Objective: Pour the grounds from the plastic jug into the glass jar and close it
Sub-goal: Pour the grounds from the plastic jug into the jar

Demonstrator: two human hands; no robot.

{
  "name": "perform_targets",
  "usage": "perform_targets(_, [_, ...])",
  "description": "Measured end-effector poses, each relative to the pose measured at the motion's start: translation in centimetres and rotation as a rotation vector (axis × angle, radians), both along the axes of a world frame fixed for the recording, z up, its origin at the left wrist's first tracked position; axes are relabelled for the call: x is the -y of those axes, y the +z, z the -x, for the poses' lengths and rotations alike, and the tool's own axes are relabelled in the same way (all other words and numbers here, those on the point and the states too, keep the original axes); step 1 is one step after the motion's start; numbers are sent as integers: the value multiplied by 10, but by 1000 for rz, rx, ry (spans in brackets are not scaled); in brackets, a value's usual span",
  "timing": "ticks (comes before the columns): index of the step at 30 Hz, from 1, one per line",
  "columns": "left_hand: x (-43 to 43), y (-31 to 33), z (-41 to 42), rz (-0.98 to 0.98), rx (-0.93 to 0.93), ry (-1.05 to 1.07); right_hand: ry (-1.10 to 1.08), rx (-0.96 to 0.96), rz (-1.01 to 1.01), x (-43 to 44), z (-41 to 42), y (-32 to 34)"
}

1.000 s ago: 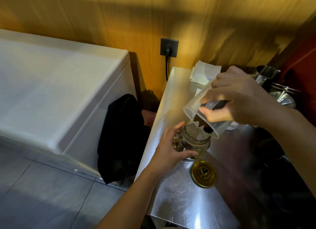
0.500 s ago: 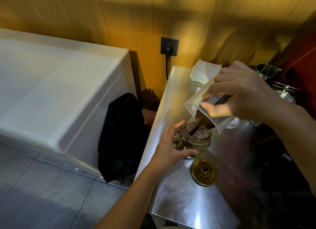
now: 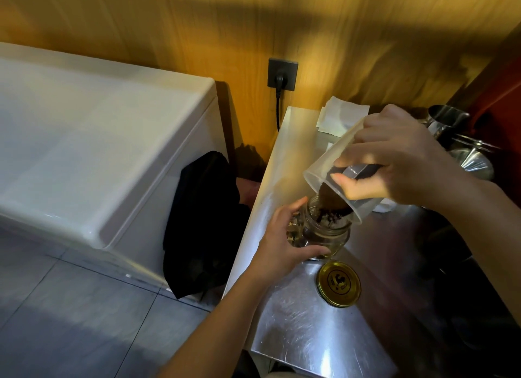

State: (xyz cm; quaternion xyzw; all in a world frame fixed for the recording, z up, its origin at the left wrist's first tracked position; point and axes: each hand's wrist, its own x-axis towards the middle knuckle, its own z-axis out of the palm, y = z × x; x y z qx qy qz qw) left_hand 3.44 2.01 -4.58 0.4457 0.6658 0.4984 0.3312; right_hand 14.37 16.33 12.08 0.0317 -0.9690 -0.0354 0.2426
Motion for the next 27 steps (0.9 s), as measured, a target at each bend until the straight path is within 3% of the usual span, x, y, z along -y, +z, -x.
perform_targets(27, [-2, -1, 2, 14, -47, 9, 28, 34, -25, -1, 1, 1])
